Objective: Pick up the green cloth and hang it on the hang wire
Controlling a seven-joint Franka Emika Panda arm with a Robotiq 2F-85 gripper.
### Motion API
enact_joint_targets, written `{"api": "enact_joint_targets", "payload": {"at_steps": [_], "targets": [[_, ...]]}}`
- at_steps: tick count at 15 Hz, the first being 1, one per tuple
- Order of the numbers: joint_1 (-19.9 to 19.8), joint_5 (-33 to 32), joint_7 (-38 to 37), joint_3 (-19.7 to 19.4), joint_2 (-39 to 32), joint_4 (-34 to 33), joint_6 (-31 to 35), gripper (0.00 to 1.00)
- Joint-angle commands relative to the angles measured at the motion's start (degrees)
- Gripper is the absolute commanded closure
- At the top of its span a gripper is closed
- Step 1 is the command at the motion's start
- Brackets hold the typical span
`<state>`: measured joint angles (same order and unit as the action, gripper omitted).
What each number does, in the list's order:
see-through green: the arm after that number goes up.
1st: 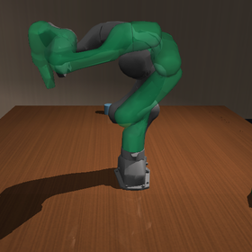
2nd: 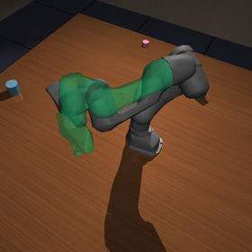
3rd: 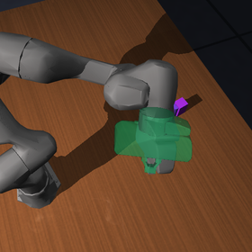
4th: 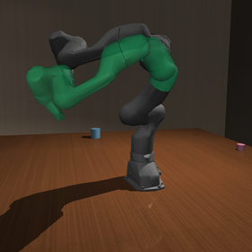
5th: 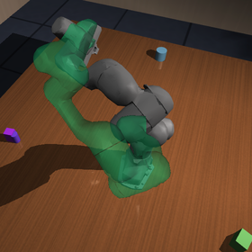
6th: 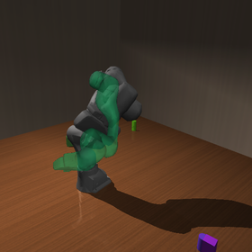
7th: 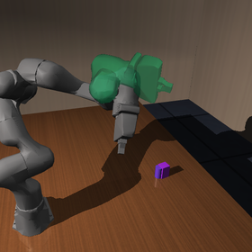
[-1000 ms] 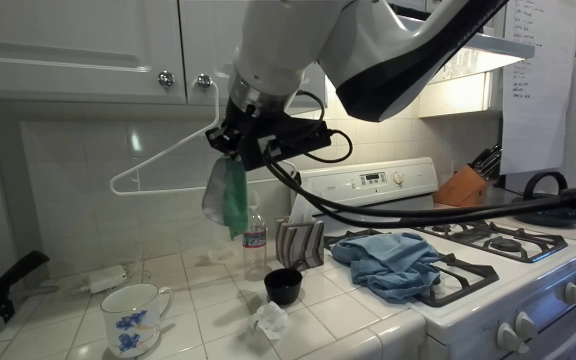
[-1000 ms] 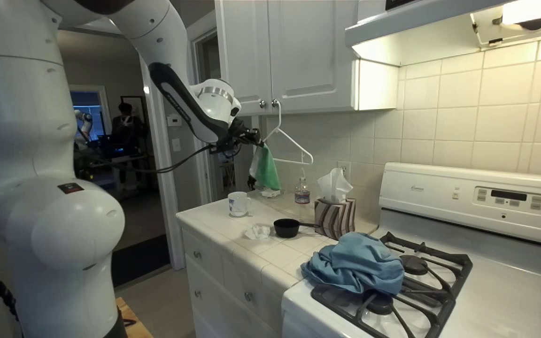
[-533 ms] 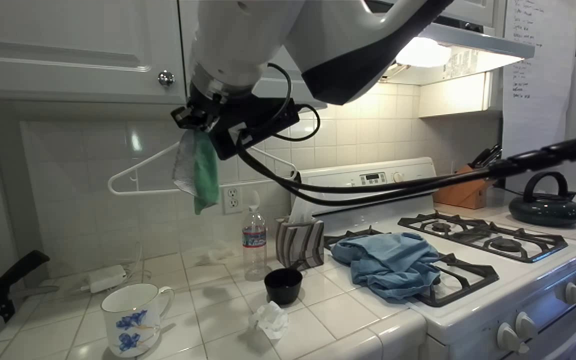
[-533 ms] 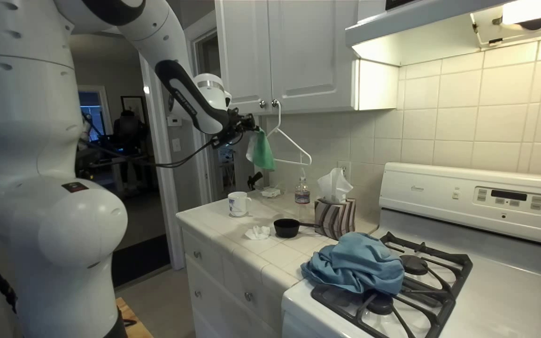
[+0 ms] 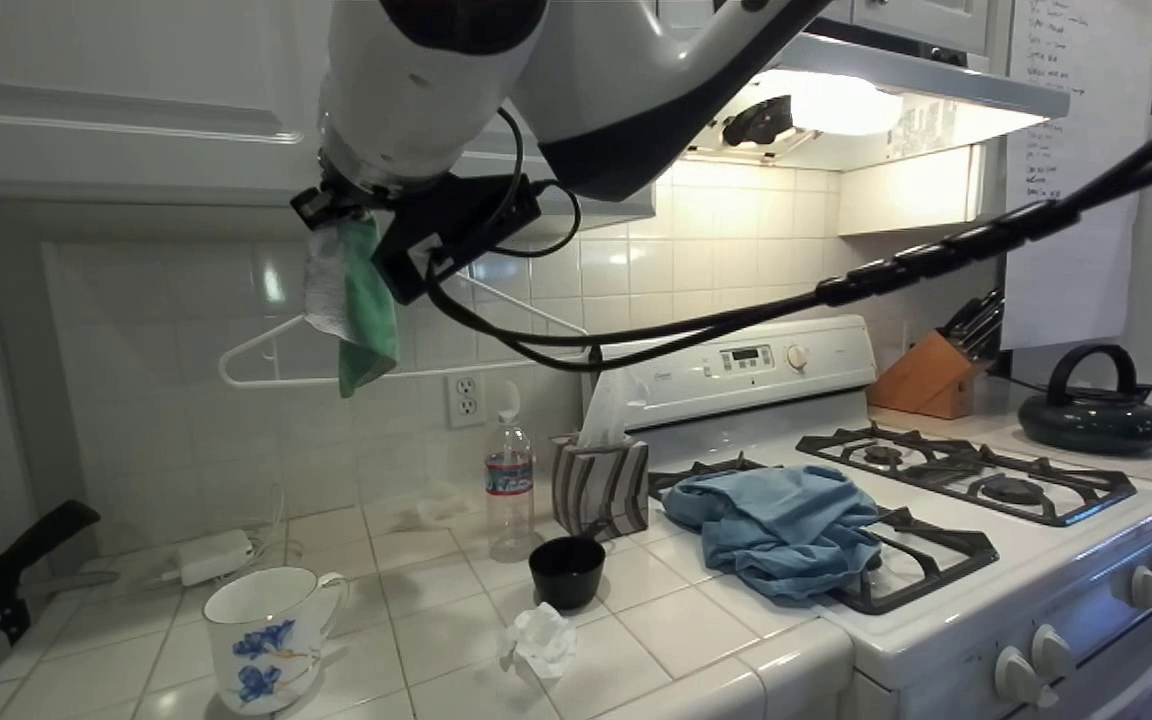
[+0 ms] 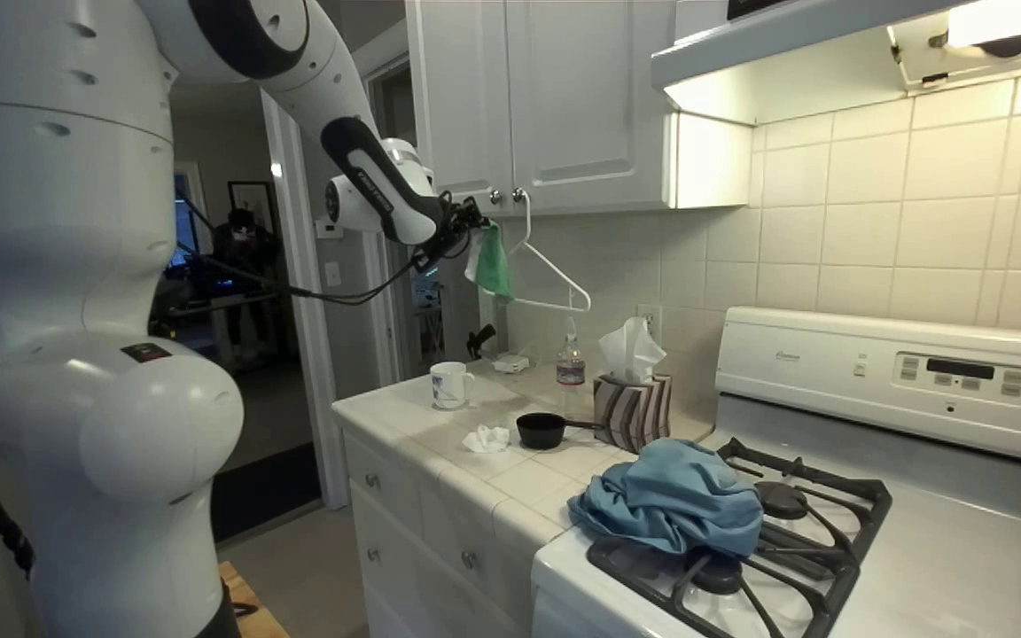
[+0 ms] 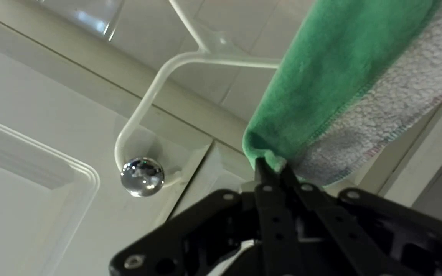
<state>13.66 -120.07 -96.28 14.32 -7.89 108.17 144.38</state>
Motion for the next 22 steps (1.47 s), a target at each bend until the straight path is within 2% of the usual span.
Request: {"api": "enact_joint_targets", "payload": {"at_steps": [1, 6, 13, 22], "targets": [[0.3, -3.8, -1.3, 0.7, -3.2, -4.0, -2.4, 0.99], [0.7, 0.7, -2.5, 1.7, -2.2, -0.9, -5.5, 0.99], [2.1, 0.7, -4.0, 3.3, 0.9, 1.4, -8.5, 0.99], [3.5, 0.6, -3.8, 3.8, 6.0, 6.5, -17.2, 0.99]]}}
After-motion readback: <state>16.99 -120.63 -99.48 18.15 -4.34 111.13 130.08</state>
